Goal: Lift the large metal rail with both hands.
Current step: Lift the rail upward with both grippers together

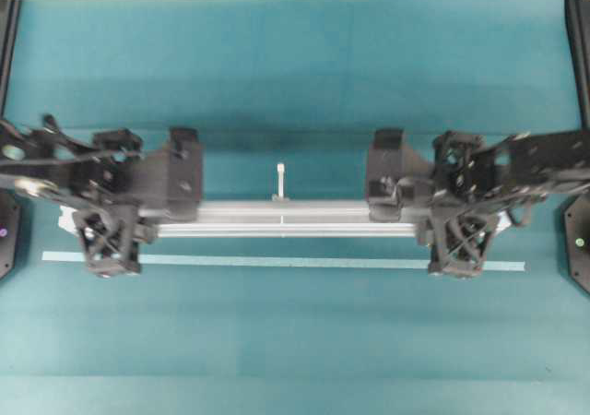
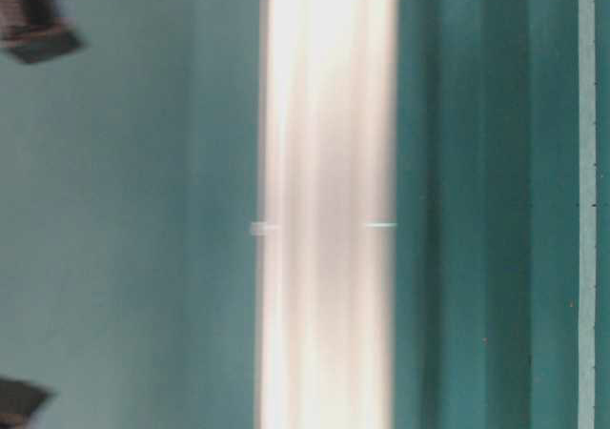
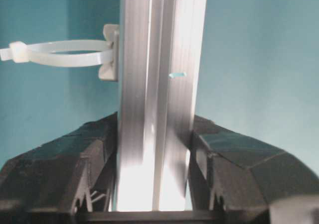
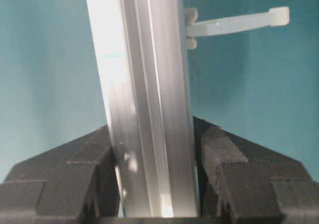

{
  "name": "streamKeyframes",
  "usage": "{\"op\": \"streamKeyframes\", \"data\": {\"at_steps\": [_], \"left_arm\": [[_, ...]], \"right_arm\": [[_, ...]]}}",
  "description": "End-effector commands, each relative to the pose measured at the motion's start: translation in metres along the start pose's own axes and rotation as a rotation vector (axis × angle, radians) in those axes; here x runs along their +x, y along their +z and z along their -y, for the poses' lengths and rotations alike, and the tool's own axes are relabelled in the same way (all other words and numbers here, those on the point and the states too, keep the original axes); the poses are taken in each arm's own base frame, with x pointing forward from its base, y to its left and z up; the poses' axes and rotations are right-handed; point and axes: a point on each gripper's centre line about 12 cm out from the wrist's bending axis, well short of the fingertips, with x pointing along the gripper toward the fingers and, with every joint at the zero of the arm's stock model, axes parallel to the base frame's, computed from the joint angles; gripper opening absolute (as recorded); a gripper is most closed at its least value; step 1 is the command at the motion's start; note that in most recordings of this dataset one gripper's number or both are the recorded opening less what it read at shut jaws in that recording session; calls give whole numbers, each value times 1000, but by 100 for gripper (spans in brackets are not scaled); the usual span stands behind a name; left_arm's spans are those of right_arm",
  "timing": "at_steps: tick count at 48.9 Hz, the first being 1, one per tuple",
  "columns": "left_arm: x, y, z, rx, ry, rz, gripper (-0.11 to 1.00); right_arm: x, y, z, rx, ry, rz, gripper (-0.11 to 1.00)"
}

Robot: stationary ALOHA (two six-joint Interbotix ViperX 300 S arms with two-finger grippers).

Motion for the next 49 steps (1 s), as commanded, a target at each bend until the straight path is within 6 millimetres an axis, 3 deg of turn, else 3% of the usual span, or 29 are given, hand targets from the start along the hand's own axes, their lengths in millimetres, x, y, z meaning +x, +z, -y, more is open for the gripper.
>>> {"op": "streamKeyframes", "data": {"at_steps": [1,13,27,49], "left_arm": [[-35,9,0,-9,-7,64,37],[-90,20,0,-19,-11,131,37],[-125,33,0,-25,-15,165,37],[-188,51,1,-24,-25,263,37]], "right_arm": [[-28,8,0,20,12,27,39],[-72,12,-9,37,73,26,39],[-129,23,-18,54,105,31,39],[-186,30,-20,123,107,54,39]]}}
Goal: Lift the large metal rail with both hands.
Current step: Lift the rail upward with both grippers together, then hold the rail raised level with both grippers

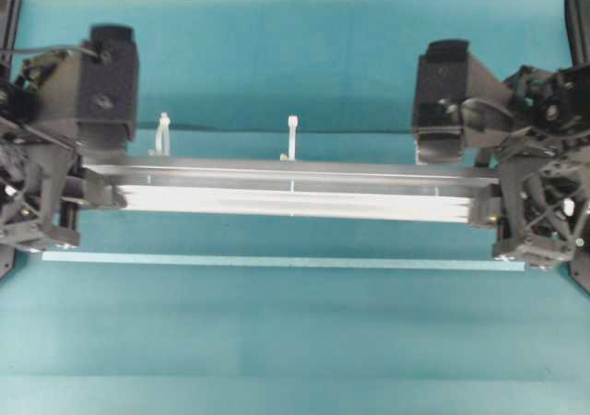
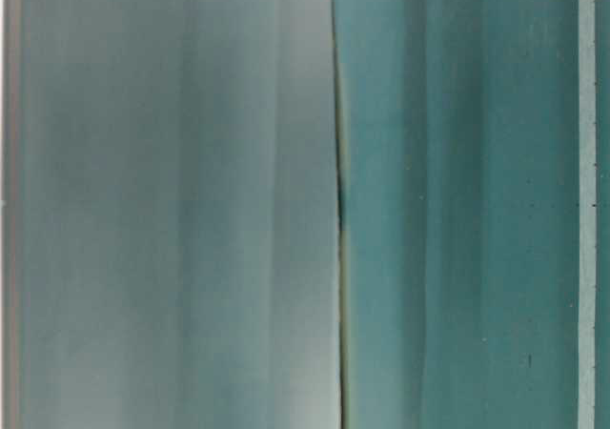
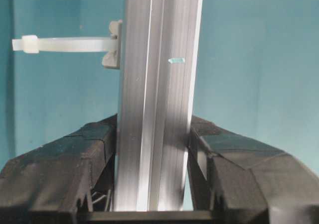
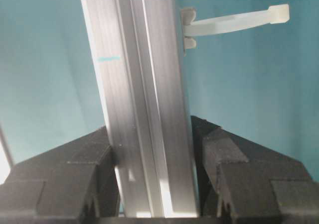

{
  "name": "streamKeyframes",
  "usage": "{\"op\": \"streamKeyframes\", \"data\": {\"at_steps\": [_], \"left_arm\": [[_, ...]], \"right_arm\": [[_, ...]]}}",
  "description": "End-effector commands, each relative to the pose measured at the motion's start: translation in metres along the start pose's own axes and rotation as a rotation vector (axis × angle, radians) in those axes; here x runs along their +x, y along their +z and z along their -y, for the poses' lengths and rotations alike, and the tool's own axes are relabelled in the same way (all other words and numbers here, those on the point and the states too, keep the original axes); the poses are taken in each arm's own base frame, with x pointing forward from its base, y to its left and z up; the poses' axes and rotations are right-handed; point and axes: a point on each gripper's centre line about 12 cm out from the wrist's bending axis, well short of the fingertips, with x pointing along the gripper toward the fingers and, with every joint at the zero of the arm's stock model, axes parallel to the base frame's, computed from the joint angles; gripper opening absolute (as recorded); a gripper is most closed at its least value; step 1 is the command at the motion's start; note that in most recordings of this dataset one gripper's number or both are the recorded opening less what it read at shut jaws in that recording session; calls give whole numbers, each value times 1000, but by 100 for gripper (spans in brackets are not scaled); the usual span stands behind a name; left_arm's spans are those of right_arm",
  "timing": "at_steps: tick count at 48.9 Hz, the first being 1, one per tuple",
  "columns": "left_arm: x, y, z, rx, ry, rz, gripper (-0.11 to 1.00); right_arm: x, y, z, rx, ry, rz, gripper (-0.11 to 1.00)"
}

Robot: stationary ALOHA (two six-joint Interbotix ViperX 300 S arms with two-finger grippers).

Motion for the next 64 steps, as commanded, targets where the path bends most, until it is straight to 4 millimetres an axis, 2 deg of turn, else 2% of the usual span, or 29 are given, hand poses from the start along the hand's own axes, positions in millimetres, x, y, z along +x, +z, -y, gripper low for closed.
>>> {"op": "streamKeyframes", "data": {"at_steps": [1,16,30,39,64], "left_arm": [[-29,11,-1,-14,0,78,37],[-48,16,-2,-16,11,-31,37],[-76,42,0,-10,4,56,37],[-80,49,0,-9,3,74,37],[-82,50,1,-4,0,78,37]], "right_arm": [[-26,4,-3,39,17,63,39],[-57,12,-6,35,-2,49,39],[-83,25,-11,23,15,126,39],[-83,24,-12,19,15,119,39],[-78,21,-16,5,16,102,39]]}}
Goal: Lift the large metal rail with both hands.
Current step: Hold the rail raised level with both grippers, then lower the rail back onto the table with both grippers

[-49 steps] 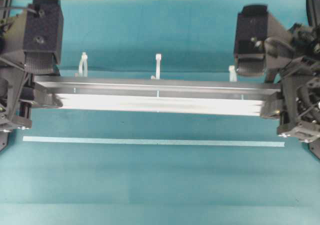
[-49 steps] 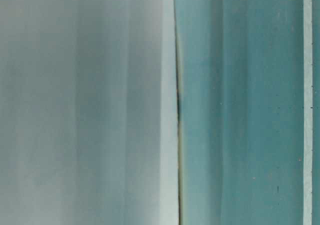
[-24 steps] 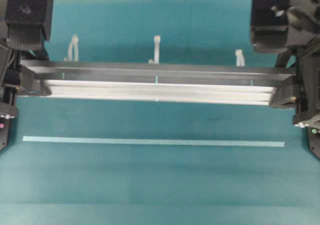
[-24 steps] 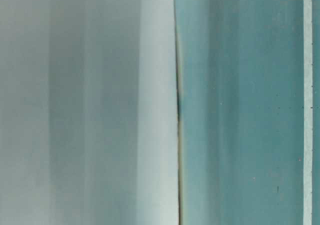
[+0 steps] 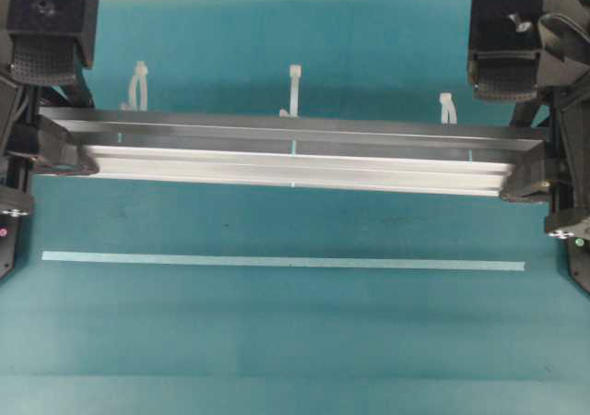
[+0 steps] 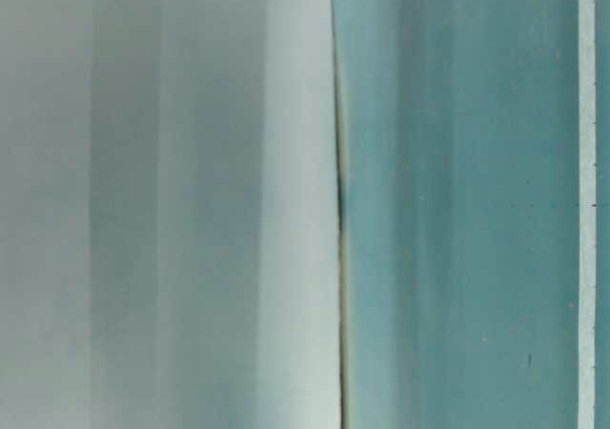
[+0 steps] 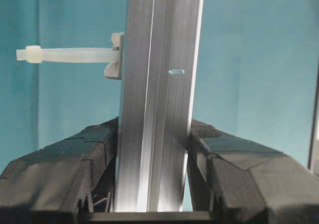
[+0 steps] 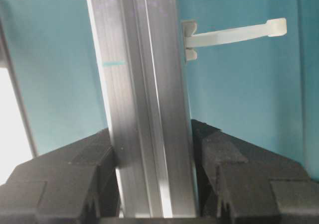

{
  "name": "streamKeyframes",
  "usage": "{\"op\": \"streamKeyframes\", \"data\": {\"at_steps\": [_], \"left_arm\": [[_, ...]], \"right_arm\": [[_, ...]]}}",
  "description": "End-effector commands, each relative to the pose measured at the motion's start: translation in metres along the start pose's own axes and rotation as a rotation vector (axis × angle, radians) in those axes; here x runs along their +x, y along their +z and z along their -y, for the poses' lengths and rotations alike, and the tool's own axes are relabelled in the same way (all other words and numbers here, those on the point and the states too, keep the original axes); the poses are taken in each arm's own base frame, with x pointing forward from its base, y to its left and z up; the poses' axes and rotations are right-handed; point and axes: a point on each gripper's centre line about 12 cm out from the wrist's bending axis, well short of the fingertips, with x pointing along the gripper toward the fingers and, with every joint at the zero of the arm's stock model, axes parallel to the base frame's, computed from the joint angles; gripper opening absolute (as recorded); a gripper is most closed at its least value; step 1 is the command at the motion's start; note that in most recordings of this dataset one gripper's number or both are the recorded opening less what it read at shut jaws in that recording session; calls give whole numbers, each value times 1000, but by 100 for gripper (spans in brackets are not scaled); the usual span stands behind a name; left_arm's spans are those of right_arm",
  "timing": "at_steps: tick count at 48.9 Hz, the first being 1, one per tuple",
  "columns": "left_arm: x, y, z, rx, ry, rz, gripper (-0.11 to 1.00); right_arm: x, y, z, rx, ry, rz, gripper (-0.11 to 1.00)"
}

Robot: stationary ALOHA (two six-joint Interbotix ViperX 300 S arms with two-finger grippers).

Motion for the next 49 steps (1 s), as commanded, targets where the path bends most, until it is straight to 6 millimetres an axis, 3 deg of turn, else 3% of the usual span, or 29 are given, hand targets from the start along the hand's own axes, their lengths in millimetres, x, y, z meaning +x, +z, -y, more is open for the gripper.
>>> {"op": "streamKeyframes", "data": {"at_steps": [1,14,21,28,40,49], "left_arm": [[-13,6,-2,-8,2,59,37],[-3,2,-1,-1,4,22,37],[19,-8,-2,16,11,-50,37],[40,-16,-3,18,14,-88,37],[62,-26,-6,16,12,-15,37],[110,-52,-6,15,15,-91,37]], "right_arm": [[-3,3,-3,19,12,27,39],[8,0,-4,9,0,-4,39],[17,-7,-1,4,-17,-30,39],[39,-16,3,1,-35,-87,39],[95,-32,12,9,-55,-147,39],[122,-41,18,17,-43,-77,39]]}}
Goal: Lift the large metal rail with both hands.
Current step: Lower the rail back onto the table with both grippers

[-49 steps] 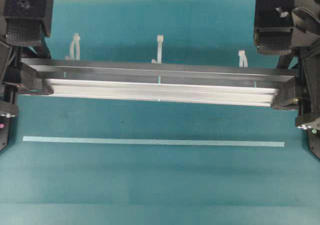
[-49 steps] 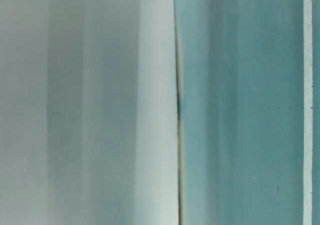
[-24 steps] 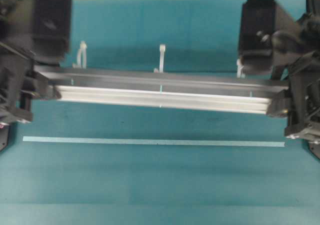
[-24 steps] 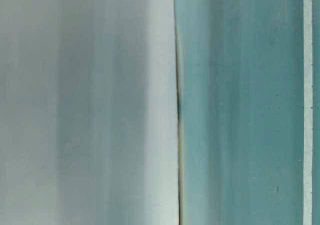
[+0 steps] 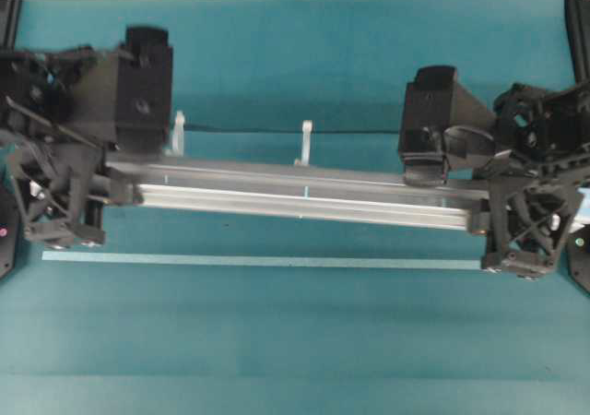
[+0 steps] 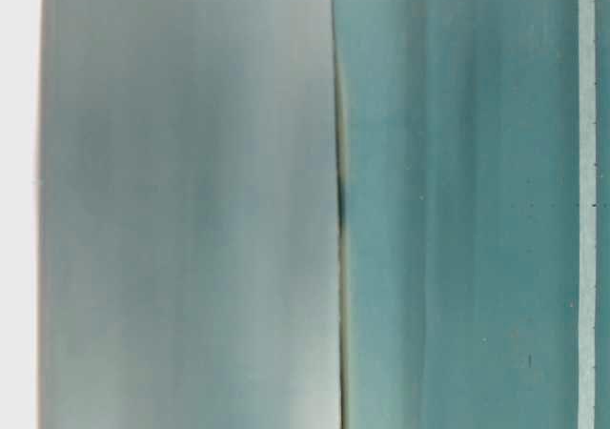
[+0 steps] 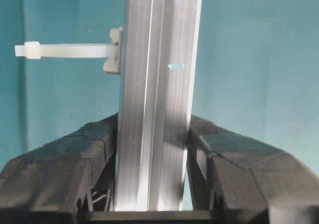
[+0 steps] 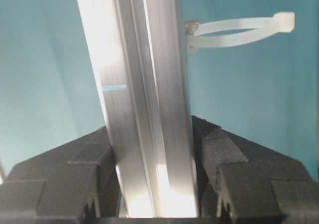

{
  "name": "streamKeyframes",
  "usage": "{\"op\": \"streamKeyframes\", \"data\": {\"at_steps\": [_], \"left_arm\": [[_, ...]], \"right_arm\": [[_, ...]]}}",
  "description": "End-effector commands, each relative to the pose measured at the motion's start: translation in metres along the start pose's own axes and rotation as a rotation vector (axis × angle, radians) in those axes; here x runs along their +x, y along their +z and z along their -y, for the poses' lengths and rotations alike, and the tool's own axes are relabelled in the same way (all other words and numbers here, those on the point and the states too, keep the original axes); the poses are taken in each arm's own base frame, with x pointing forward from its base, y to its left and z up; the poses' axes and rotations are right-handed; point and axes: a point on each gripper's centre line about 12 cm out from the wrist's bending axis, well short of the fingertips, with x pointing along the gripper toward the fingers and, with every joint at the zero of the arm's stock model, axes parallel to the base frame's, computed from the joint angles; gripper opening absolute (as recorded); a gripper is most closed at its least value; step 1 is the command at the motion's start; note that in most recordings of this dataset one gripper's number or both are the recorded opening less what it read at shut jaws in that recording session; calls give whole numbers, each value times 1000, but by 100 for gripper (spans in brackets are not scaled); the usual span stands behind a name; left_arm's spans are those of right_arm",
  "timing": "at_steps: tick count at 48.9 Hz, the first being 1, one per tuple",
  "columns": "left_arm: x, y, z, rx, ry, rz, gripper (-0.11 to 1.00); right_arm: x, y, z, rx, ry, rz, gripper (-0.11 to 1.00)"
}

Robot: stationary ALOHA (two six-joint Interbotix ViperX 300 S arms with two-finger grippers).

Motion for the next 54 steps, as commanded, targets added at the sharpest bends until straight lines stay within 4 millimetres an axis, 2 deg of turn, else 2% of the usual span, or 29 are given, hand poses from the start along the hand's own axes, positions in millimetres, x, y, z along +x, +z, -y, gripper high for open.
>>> {"op": "streamKeyframes", "data": {"at_steps": [1,8,21,40,54], "left_arm": [[9,-8,-2,-8,4,16,37],[34,-14,-2,-8,3,35,37],[65,-28,-5,-20,8,8,37],[129,-57,-5,-60,8,-30,37],[154,-76,-6,-78,4,-9,37]], "right_arm": [[6,-3,2,9,8,34,39],[31,-10,7,9,-23,8,39],[70,-14,16,-14,-69,34,39],[127,-24,21,-21,-65,46,39],[157,-25,22,-32,-65,39,39]]}}
